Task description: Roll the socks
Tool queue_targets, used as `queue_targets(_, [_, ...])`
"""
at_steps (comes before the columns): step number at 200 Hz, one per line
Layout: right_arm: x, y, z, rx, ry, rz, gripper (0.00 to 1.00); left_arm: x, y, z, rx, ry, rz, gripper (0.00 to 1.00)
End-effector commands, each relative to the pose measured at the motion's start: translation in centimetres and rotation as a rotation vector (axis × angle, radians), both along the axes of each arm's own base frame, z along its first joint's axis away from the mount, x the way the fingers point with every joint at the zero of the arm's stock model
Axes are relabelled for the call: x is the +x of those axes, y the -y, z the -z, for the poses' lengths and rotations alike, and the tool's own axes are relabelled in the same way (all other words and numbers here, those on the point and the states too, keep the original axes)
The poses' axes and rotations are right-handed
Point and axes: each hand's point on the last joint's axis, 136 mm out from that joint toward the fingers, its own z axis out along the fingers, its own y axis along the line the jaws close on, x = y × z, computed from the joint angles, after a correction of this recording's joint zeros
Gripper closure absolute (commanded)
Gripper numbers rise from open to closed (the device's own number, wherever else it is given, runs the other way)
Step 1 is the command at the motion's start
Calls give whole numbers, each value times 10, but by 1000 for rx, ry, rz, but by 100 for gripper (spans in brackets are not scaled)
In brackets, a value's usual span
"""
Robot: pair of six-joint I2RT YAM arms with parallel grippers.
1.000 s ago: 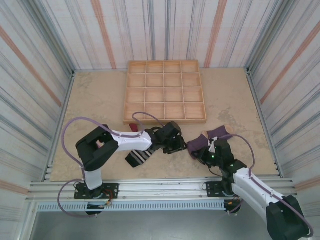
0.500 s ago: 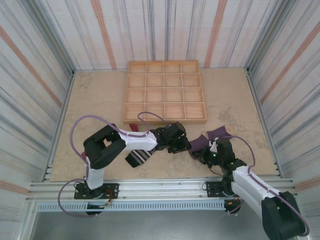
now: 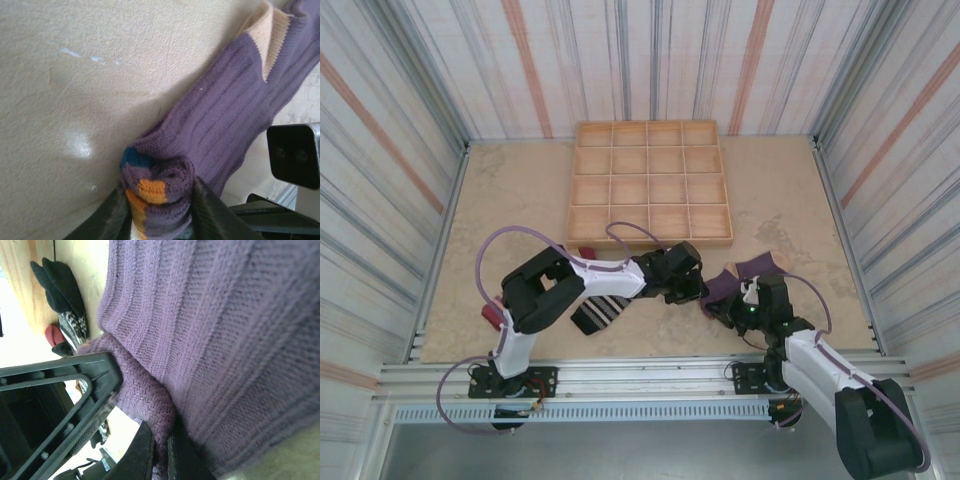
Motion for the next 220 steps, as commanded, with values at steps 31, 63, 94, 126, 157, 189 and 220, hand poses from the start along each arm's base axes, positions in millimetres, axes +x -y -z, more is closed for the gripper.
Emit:
queue_targets(31, [-21, 14, 19, -98, -123, 11, 68, 3, -30, 25, 171, -82, -25, 94])
queue_targets(63, [-11, 21, -14, -215, 3, -49, 44, 8, -53, 13, 215, -115, -17, 100])
queue_targets(94, [-4, 13, -40, -328, 136, -146, 34, 7, -82, 1, 256, -146, -13, 100])
queue_targets(126, [-2, -3, -56, -595, 303, -322, 31, 2, -105, -5, 285, -173, -29, 100])
queue_targets(157, [-1, -31, -68, -814, 529, -478, 32, -3, -105, -3, 264, -239, -29, 100])
queue_targets(189, [-2, -61, -70, -976, 731, -601, 32, -6, -99, -2, 229, -282, -31, 100])
queue_targets(220, [-4, -82, -55, -1056, 827, -679, 32, -5, -94, -4, 208, -300, -34, 100])
